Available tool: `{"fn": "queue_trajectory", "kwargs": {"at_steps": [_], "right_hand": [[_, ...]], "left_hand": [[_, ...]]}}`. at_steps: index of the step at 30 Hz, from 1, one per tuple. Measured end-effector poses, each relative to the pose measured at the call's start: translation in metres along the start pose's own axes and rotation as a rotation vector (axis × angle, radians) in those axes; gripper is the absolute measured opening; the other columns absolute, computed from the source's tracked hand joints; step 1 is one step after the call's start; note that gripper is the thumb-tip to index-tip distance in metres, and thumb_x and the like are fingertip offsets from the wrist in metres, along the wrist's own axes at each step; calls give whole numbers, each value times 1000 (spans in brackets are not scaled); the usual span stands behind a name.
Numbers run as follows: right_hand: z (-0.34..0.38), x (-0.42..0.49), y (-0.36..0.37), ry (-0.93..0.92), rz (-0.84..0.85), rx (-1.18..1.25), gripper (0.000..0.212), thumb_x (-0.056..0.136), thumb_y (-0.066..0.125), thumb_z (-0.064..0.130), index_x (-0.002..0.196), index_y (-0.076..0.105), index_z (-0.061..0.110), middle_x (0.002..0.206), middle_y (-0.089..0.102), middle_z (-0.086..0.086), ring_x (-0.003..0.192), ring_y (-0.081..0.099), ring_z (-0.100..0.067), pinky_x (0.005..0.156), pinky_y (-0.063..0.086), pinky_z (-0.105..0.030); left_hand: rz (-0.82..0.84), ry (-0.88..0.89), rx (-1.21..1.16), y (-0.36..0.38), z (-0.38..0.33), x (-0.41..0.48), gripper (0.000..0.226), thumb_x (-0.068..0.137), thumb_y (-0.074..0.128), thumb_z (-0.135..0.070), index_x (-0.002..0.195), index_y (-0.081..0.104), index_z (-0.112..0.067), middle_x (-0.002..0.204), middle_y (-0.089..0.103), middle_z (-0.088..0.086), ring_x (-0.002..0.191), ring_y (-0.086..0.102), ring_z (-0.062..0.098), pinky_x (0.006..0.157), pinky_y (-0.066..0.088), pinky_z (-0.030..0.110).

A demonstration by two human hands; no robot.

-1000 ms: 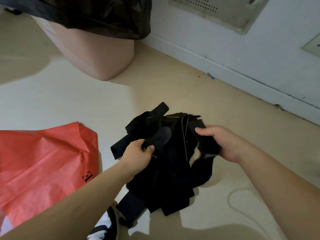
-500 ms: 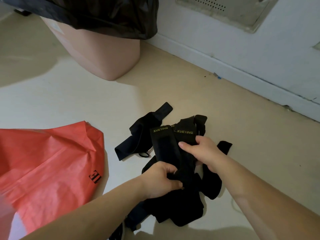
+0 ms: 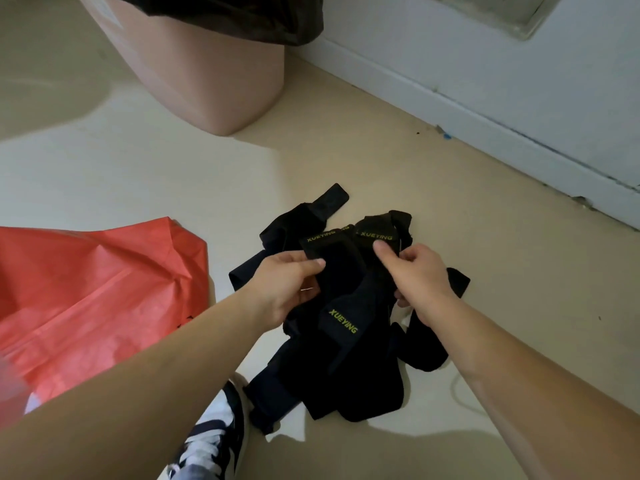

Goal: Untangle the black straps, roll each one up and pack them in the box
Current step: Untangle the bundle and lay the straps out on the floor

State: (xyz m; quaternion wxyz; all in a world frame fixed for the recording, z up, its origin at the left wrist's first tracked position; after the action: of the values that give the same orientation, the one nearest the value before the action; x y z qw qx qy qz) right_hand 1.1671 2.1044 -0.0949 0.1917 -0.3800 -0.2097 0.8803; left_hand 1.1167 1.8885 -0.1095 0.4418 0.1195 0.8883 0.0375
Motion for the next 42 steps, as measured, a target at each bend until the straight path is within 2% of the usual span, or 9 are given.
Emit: {"fn": "queue_trajectory", "kwargs": {"at_steps": [6, 10, 15, 19, 26, 32, 36, 39, 42], "right_hand": [[-3, 4, -5, 86, 191, 170, 54, 86, 78, 63, 115, 71, 18, 108, 77, -4, 97, 72, -23, 79, 60, -36], [-8, 4, -2, 100, 333, 277, 29, 91, 83, 34, 113, 79, 16, 104, 83, -7, 105, 76, -27, 90, 58, -36], [-18, 9, 5, 175, 369, 235, 29, 92, 78, 11, 120, 75, 13, 116, 79, -15, 111, 74, -33, 102, 58, -44], [-15, 12, 13, 177, 355, 236, 29, 94, 74, 11, 121, 72, 20, 117, 77, -12, 112, 72, -31, 105, 56, -48], [-13, 16, 29, 182, 380, 339, 29, 105, 63, 33, 134, 66, 27, 120, 78, -3, 113, 73, -26, 105, 56, -46], [-3, 10, 0, -34, -91, -49, 48, 94, 63, 65, 99, 55, 18, 98, 67, -4, 82, 62, -18, 73, 53, -37], [-5, -8, -18, 164, 225, -177, 71, 89, 63, 77, 89, 63, 7, 69, 66, -13, 56, 66, -28, 53, 52, -29], [-10, -20, -24, 348, 431, -97, 86, 84, 66, 81, 109, 66, -1, 82, 78, -22, 74, 80, -36, 64, 64, -41], [-17, -19, -23, 340, 428, 48, 61, 98, 70, 55, 124, 63, 0, 98, 79, -25, 93, 80, -36, 78, 67, -46]], "left_hand": [[259, -64, -34, 23, -14, -20, 14, 93, 58, -18, 82, 58, -9, 69, 56, 10, 57, 55, 21, 65, 51, 33], [215, -194, -38, 23, -13, -21, 85, 108, 24, -67, 68, 68, -7, 62, 59, 14, 53, 58, 26, 66, 53, 35], [-61, -131, -88, 14, 2, -9, 34, 114, 43, -32, 124, 65, -8, 111, 79, 14, 99, 77, 31, 89, 62, 47], [-79, -40, -94, 13, 4, -12, 16, 112, 49, -14, 122, 62, -10, 115, 77, 14, 100, 77, 29, 83, 64, 42], [27, 186, 155, 17, -7, -22, 47, 102, 45, 11, 112, 79, -21, 98, 81, 5, 88, 79, 17, 72, 60, 23], [-19, 110, -131, 6, -9, -13, 30, 104, 54, 6, 123, 72, -8, 110, 81, 10, 106, 77, 28, 84, 63, 38], [70, 66, -235, 18, -13, -19, 27, 105, 60, -5, 129, 70, -9, 119, 79, 11, 110, 77, 27, 87, 62, 40], [177, 56, -183, 30, -13, -26, 29, 102, 66, -9, 130, 69, -11, 120, 79, 11, 109, 77, 26, 87, 63, 42], [217, 67, 25, 40, -2, -30, 27, 100, 71, -12, 127, 72, -15, 116, 80, 7, 108, 77, 23, 97, 61, 46]]}}
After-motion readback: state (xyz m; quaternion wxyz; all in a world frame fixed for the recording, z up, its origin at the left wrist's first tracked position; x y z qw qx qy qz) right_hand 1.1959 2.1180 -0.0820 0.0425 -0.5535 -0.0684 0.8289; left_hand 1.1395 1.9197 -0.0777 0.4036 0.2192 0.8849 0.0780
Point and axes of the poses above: each hand's wrist, its own x-axis towards the middle knuckle, its own y-axis out of the palm, z = x × y, the point moved 2 cm from there along x, towards the middle knuckle
